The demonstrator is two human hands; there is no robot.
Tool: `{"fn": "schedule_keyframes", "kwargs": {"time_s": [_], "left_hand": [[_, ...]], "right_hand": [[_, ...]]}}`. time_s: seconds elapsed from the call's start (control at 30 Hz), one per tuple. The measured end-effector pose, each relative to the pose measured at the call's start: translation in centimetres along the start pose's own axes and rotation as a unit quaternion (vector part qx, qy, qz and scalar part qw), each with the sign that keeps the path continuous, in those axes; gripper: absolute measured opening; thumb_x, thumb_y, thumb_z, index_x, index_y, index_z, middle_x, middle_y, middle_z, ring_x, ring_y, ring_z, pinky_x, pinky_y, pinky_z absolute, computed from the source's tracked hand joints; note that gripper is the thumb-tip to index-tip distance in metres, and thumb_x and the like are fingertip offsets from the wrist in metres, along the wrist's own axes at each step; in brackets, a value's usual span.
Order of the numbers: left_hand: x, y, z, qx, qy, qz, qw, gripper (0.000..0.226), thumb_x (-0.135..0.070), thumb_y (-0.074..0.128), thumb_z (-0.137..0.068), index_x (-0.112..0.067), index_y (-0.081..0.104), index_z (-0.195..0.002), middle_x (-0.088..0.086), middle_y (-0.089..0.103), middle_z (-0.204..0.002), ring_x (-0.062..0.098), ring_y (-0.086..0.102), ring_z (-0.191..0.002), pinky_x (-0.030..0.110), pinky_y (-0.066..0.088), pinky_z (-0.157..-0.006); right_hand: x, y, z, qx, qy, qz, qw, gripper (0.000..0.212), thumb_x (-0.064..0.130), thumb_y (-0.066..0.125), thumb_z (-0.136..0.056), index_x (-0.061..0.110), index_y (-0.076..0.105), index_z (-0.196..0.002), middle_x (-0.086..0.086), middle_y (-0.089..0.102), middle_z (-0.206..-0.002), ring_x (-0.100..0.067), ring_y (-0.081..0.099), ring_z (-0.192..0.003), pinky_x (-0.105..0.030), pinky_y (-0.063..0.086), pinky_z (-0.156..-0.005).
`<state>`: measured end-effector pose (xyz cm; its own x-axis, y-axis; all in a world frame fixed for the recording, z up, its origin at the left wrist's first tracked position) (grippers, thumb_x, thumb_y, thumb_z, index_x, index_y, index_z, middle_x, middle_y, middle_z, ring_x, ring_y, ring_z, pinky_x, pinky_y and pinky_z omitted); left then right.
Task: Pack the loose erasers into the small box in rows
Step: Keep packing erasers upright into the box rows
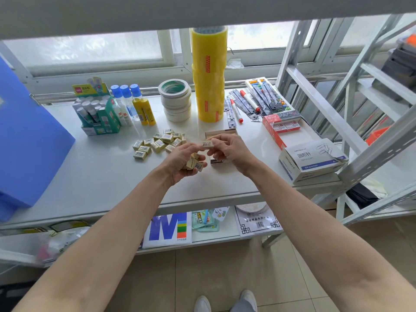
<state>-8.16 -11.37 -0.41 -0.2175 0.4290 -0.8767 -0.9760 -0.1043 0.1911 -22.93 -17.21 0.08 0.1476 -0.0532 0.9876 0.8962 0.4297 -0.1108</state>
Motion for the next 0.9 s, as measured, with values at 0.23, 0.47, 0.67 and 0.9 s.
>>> {"fn": "schedule_keyframes", "kwargs": {"time_s": [0.23,0.47,0.67,0.9], "left_hand": [[0.03,0.46,0.08,-0.003,0.015,-0.022,1.000,0.010,-0.022,0.065,-0.091,-0.018,0.062,-0.100,0.006,0.062,-0.079,0.023,0.066,-0.068,0.020,0.044,-0.045],[0.12,0.36,0.01,-0.022,0.007,-0.024,0.999,0.019,-0.035,0.064,-0.092,-0.016,0.065,-0.095,0.009,0.061,-0.083,0.024,0.066,-0.070,0.021,0.045,-0.043],[0.30,0.37,-0.16,-0.009,0.012,-0.022,1.000,0.015,-0.025,0.065,-0.092,-0.017,0.063,-0.104,0.007,0.059,-0.083,0.021,0.067,-0.067,0.021,0.045,-0.044],[0.26,0.14,-0.36,0.004,0.011,-0.038,0.999,0.009,-0.020,0.068,-0.089,-0.018,0.063,-0.097,0.007,0.059,-0.082,0.022,0.068,-0.070,0.022,0.047,-0.045]], "right_hand": [[-0.19,-0.33,0.67,-0.009,-0.001,-0.025,1.000,0.017,0.018,0.061,-0.094,0.006,0.065,-0.104,-0.012,0.068,-0.078,-0.010,0.059,-0.057,-0.020,0.052,-0.057],[-0.42,-0.59,0.94,0.019,-0.018,-0.057,0.998,0.014,-0.001,0.068,-0.084,0.012,0.065,-0.090,-0.011,0.064,-0.087,-0.014,0.064,-0.074,-0.027,0.055,-0.073],[-0.43,-0.69,0.80,0.006,-0.022,-0.040,0.999,0.029,-0.002,0.068,-0.082,0.009,0.063,-0.109,-0.007,0.066,-0.097,-0.010,0.064,-0.083,-0.027,0.054,-0.076],[-0.91,-0.78,0.79,-0.004,-0.002,-0.059,0.998,0.029,-0.006,0.064,-0.084,0.008,0.063,-0.110,-0.007,0.069,-0.096,-0.019,0.066,-0.087,-0.036,0.055,-0.085]]}}
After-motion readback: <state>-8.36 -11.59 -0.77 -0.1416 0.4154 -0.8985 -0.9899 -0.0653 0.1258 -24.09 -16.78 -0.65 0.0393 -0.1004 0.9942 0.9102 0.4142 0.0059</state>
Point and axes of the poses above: each hand's wrist, its own z-axis away from the middle knuckle, its own y-axis out of the palm, x = y × z, the point moved 4 cm from there along -z, towards the middle knuckle
